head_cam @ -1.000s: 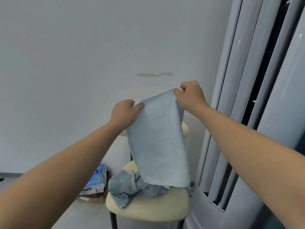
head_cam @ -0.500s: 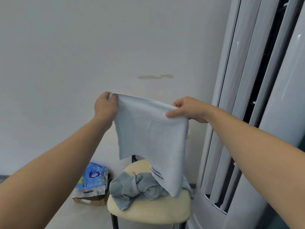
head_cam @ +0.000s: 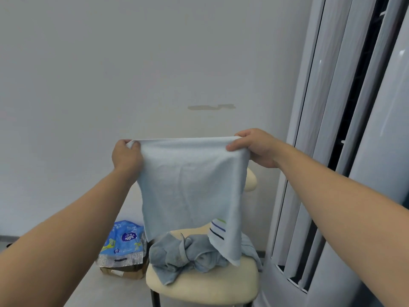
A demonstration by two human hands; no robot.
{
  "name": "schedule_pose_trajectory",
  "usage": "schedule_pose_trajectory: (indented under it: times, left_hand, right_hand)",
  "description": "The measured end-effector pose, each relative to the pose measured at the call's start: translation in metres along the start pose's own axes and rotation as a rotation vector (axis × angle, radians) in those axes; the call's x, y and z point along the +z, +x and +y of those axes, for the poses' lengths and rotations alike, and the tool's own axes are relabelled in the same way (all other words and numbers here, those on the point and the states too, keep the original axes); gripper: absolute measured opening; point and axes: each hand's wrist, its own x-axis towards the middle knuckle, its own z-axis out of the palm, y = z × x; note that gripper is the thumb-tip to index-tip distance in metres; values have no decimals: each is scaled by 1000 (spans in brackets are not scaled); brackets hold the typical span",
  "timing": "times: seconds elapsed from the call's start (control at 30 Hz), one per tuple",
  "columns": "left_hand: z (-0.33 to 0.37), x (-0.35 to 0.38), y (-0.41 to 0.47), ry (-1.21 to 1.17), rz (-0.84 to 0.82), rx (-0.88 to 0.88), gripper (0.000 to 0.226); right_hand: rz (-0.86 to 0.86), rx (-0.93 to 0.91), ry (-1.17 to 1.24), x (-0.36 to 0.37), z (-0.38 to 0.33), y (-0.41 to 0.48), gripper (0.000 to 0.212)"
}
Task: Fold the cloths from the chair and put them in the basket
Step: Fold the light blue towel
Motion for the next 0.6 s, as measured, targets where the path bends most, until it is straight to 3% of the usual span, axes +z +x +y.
schedule_pose_trajectory:
  times: [0.3,0.47,0.6]
  left_hand:
    - [-25,-21,1,139,91,-131,28]
    - [-17,-8,-24,249,-145,13,18]
    - [9,12,-50,141,-256,25,20]
  right_hand:
    - [146,-57,5,2,-7,2,36]
    - [318,-26,-69,12,-7,9,31]
    - [411,44,-274,18,-6,16,33]
